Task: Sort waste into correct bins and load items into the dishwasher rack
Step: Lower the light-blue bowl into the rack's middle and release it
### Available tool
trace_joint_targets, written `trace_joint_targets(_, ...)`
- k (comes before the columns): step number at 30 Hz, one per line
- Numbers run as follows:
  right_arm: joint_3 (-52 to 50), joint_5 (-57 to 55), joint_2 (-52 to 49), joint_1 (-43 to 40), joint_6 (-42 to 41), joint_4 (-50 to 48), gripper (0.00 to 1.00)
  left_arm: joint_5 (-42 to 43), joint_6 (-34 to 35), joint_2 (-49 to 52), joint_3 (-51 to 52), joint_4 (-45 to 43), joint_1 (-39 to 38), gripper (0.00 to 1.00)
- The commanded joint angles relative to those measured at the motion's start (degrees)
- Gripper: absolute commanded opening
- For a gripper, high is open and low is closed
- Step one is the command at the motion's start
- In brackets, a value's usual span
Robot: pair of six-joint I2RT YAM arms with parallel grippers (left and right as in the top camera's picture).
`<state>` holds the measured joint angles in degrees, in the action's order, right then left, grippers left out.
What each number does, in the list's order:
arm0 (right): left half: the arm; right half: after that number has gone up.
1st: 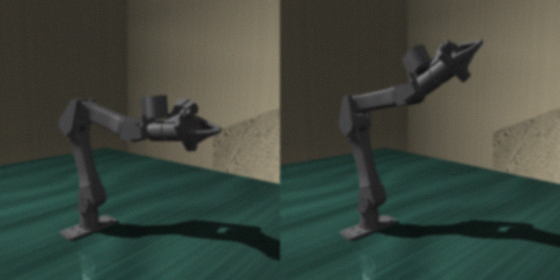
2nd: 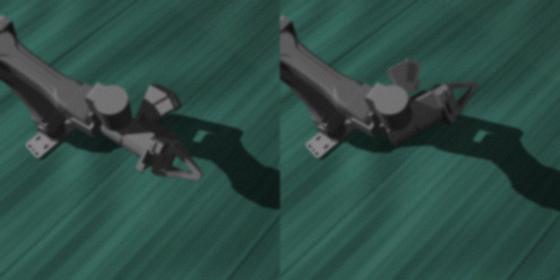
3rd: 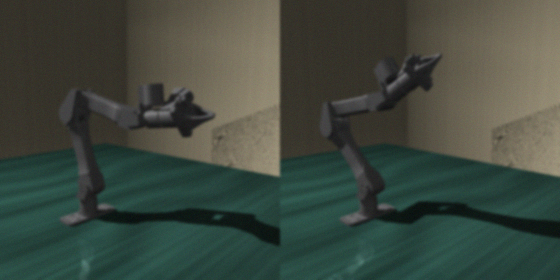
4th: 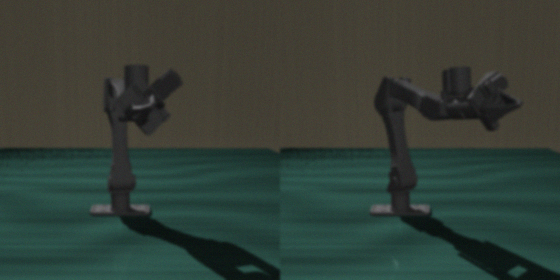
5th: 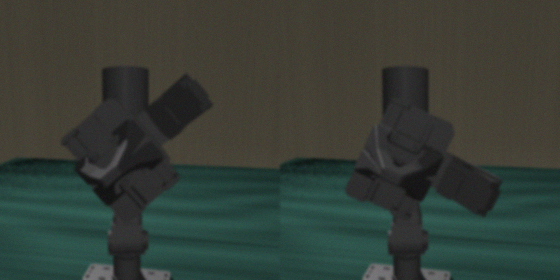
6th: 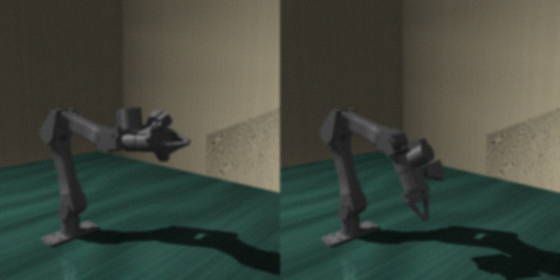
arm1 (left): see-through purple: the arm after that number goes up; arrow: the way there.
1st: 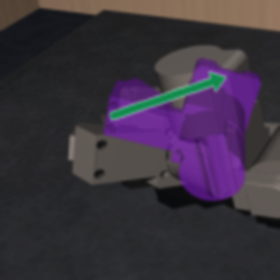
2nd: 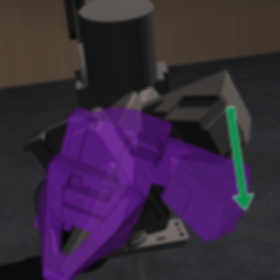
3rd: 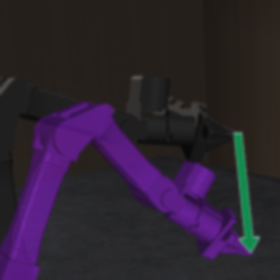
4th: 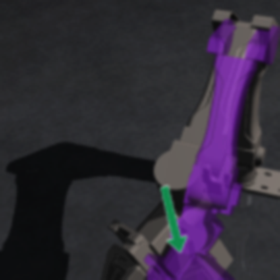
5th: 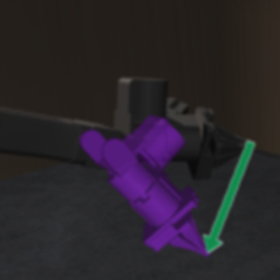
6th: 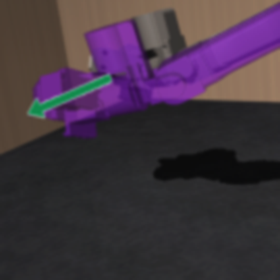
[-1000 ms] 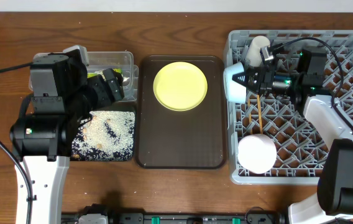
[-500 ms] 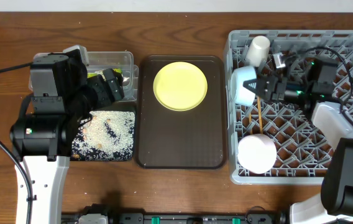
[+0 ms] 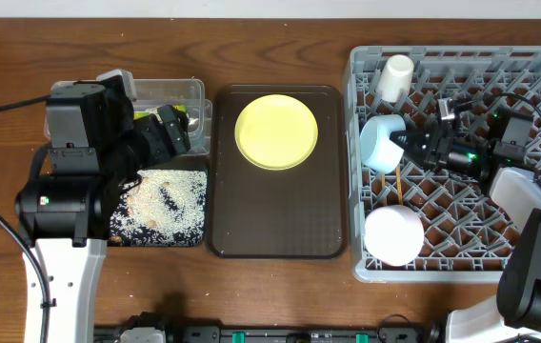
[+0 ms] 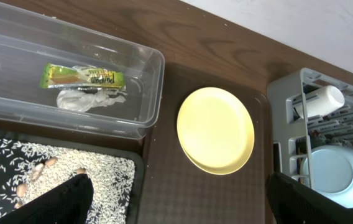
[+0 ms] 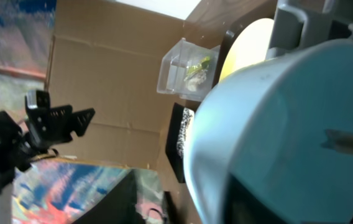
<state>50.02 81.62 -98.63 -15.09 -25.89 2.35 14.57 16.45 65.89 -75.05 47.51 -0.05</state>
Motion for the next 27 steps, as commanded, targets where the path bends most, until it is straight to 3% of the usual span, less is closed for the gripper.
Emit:
trace_joint_targets(1,-0.4,3.5,-0.4,-1.9,0.7,0.0,0.52,-0.7,-0.5,0.0,-0.5,0.0,0.3,0.92)
trace_joint_targets(3,-0.4,4.5,-0.4,-2.9,0.7,-0.1,0.56,-0.7,-0.5,0.0,-0.5,0.0,0.3,0.92)
trace_joint_targets(19,-0.4,1.9,-0.4,-8.2,-3.3,-0.2,0.56,-0.7,-0.5,0.0,-0.5,0.0,0.3,0.92)
trace_joint_targets(24,-0.4,-0.1,-0.4,-8.2,-3.6,0.0,0.56,-0.7,-0.5,0.0,-0.5,0.0,0.3,0.92)
trace_joint_targets(27,-0.3,-2.4,-0.4,-8.2,-6.0,0.0,0.50,-0.7,-0.5,0.0,-0.5,0.0,0.3,0.92)
